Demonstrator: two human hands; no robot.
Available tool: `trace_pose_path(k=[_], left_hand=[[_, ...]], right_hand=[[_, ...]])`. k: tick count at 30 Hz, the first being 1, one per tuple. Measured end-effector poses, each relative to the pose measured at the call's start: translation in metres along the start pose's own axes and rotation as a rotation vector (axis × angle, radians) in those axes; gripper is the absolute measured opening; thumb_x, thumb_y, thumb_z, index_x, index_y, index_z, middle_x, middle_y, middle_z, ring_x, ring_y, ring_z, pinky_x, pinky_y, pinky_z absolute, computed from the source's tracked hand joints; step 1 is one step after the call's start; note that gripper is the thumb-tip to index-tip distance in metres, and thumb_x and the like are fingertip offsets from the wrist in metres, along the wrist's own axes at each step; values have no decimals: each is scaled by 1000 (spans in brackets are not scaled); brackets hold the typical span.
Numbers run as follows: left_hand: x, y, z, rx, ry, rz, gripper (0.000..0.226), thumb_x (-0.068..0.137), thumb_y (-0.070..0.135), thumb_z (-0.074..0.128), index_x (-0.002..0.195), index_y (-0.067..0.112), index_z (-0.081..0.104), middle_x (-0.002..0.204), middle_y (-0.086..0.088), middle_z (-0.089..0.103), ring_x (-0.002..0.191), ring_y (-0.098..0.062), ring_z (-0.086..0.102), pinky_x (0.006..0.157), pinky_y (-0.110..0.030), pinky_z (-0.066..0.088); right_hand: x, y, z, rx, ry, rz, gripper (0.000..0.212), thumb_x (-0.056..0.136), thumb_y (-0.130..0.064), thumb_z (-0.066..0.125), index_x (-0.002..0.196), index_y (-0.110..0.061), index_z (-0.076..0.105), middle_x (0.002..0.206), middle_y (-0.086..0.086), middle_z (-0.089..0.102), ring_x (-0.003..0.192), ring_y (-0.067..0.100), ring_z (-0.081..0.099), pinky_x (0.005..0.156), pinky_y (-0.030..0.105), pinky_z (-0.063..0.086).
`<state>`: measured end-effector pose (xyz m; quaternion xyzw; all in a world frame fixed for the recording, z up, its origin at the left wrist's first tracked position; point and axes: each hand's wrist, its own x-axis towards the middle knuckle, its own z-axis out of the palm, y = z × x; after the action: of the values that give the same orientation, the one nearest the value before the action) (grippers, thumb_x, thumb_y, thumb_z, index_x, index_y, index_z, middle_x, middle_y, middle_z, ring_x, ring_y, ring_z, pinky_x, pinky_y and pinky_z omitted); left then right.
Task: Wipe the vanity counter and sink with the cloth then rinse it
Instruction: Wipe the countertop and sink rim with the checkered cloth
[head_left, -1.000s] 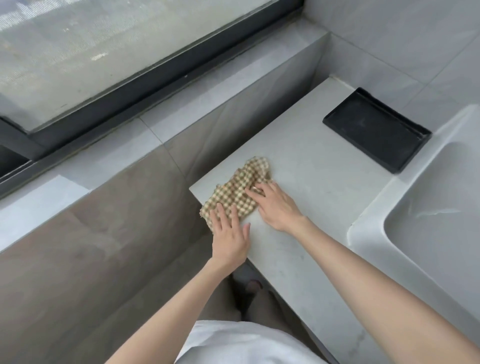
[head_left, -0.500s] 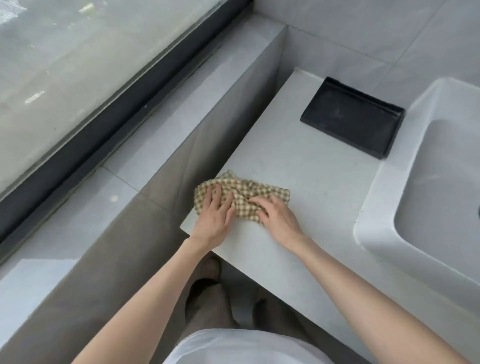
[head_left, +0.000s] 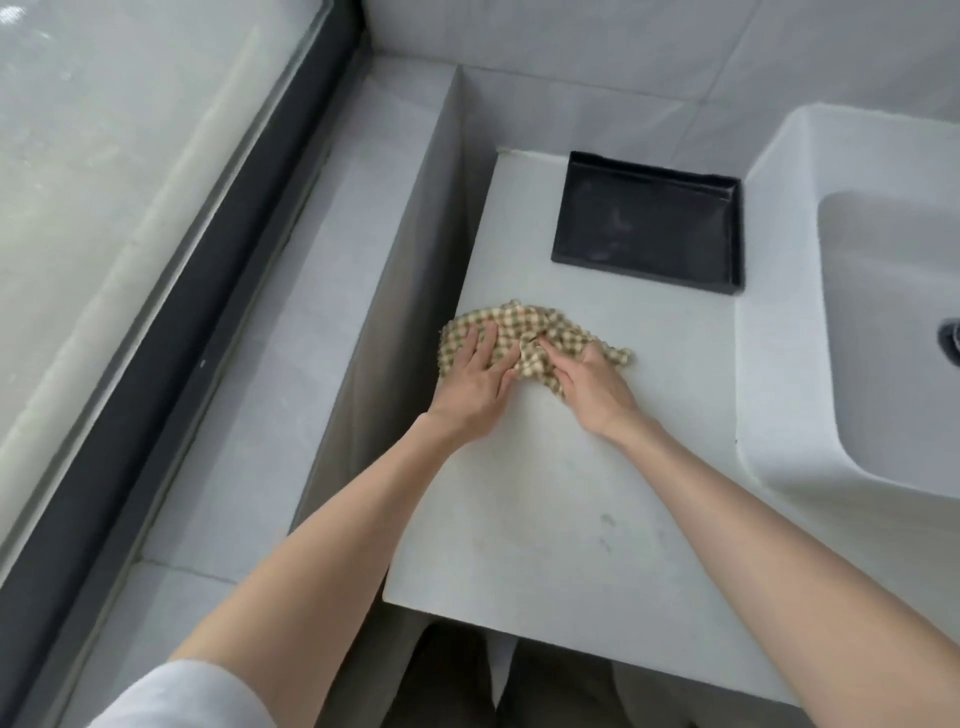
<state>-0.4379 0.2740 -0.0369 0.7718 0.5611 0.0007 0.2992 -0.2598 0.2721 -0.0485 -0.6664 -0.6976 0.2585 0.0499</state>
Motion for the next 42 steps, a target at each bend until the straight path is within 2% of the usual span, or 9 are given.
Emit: trace_pose_path(k=[16, 20, 23, 25, 27, 30, 34, 38, 42], left_hand=[[73, 21, -13, -47, 5, 94, 46, 102, 34, 23, 148, 29, 23, 159, 7, 7, 147, -16, -3, 118, -29, 0], [73, 67, -14, -279, -65, 252, 40, 101, 27, 35, 138, 23, 46, 148, 5, 39, 139, -12, 30, 115, -26, 24], [67, 75, -16, -298, 179, 250, 35, 97, 11, 41, 127, 15, 58, 133, -3, 56, 125, -21, 49, 104, -28, 38], [62, 61, -17, -230, 323, 178, 36, 95, 9, 42, 128, 15, 57, 134, -6, 55, 123, -25, 48, 103, -31, 37], [55, 40, -20, -190, 375, 60, 40, 95, 9, 42, 134, 16, 51, 144, -7, 44, 131, -25, 38, 108, -35, 32], [46, 8, -23, -155, 326, -89, 46, 97, 11, 37, 142, 18, 39, 153, -8, 28, 141, -28, 24, 112, -41, 28], [43, -8, -25, -132, 227, -125, 52, 98, 9, 30, 148, 23, 25, 158, -4, 16, 146, -23, 10, 113, -39, 24], [43, -5, -20, -55, 174, -149, 54, 96, 5, 27, 148, 21, 23, 159, -2, 11, 147, -23, 7, 108, -43, 31], [48, -3, -18, 25, 209, -155, 45, 96, 8, 28, 140, 16, 34, 150, -9, 27, 142, -33, 22, 91, -46, 45]], right_hand=[[40, 38, -50, -2, 44, 132, 48, 101, -22, 34, 146, -39, 29, 126, 13, 49, 115, 32, 51, 94, 40, 42], [4, 72, -63, 57, 165, 322, 49, 97, -14, 39, 143, -32, 41, 125, 18, 53, 108, 37, 56, 90, 40, 47], [-16, 67, -68, -135, 337, 388, 43, 96, -22, 44, 138, -22, 49, 124, 16, 46, 105, 37, 47, 87, 40, 43], [-13, 49, -64, -104, 374, 426, 50, 95, -40, 43, 142, -25, 38, 143, 16, 33, 119, 42, 36, 98, 48, 35], [0, 29, -52, 63, 227, 478, 61, 93, -59, 34, 148, -39, 16, 159, 12, 4, 138, 52, 7, 112, 61, 12], [19, 11, -22, 18, 87, 452, 69, 90, -69, 22, 148, -44, -6, 155, 11, -29, 133, 56, -27, 108, 67, -16], [33, -6, -3, -74, 92, 281, 57, 94, -62, 16, 146, -51, -6, 157, -7, -24, 128, 57, -35, 101, 69, -23], [35, 7, -12, -201, 36, 61, 49, 98, -55, 13, 144, -54, -3, 158, -15, -16, 136, 50, -27, 110, 64, -14], [15, 55, -26, -231, 104, 122, 49, 100, -49, 12, 148, -47, 0, 160, -10, -10, 145, 33, -18, 117, 48, -13]])
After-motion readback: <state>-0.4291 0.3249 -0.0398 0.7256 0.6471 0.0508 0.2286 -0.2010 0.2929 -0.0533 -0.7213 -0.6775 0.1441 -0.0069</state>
